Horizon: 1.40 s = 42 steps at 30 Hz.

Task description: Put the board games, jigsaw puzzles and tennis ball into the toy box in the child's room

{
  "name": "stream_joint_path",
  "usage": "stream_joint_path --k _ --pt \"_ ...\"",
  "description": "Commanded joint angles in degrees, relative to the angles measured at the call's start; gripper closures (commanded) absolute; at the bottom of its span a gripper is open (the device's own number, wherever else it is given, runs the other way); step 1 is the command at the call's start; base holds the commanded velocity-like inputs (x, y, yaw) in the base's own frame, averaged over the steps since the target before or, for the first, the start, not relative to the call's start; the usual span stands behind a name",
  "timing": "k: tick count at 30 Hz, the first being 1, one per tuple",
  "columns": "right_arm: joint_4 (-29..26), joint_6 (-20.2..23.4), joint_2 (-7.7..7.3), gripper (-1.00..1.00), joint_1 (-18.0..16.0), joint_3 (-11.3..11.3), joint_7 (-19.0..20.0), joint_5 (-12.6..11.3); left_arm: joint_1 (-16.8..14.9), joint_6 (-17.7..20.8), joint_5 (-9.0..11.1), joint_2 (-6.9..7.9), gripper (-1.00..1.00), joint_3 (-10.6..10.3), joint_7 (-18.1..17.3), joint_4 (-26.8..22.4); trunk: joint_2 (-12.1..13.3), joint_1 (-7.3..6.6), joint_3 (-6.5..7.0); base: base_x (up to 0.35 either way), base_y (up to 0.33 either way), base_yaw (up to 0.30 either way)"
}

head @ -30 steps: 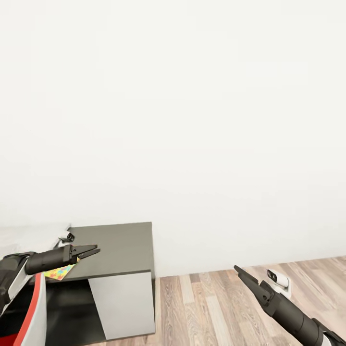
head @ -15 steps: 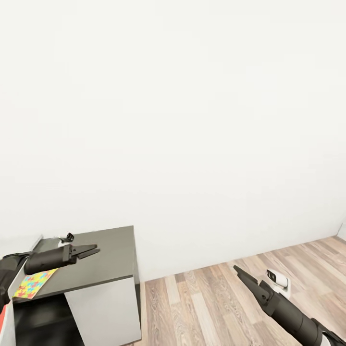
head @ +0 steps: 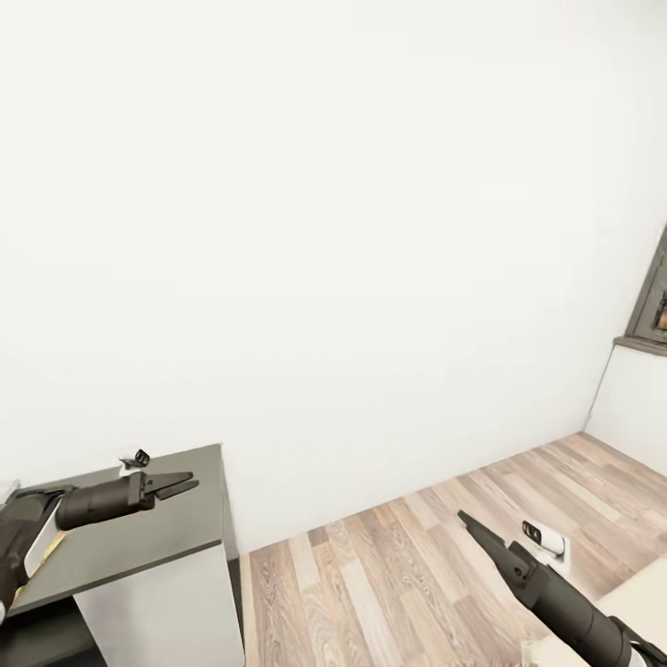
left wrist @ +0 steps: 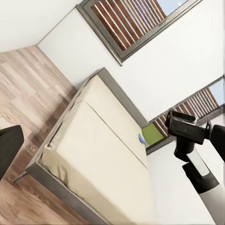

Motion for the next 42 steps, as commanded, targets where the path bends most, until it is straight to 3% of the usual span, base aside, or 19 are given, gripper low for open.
stream_joint_path --k 1,6,12,22,35,42 --pt "0.3 0.5 -0.03 -1.0 0.0 -0.2 0.0 -0.3 0.0 0.6 0.0 -0.01 -1.0 0.0 -0.2 0.0 0.0 0.01 0.03 -0.098 0.0 -0.277" --pt "2.4 0.6 -0.1 -1.0 0.0 -1.3 0.1 -0.4 0.0 0.6 0.0 -0.17 -1.0 0.0 -0.2 0.0 0.0 0.01 0.23 -0.048 0.0 -0.277" --pt "3.7 0.7 -0.16 -1.0 0.0 -4.1 0.2 -0.5 0.0 0.6 0.0 -0.56 -1.0 0.0 -0.2 0.0 0.0 0.01 0.47 -0.009 0.0 -0.277" --pt "4.1 1.7 -0.19 -1.0 0.0 -6.0 0.4 -0.5 0.0 0.5 -0.1 -0.63 -1.0 -0.1 -0.2 0.0 0.0 0.01 0.86 -0.001 0.0 -0.277" --pt "4.6 4.8 -0.11 -1.0 0.0 -12.6 0.8 -0.5 0.0 0.4 -0.2 -0.74 -1.0 0.0 -0.2 0.0 0.0 0.01 1.38 -0.009 0.0 -0.277" --pt "6.1 5.5 0.11 -1.0 0.0 -13.8 0.8 -0.4 0.0 0.4 -0.3 -0.76 -1.0 -0.5 -0.2 0.0 0.0 0.01 1.52 -0.128 -0.007 -0.136"
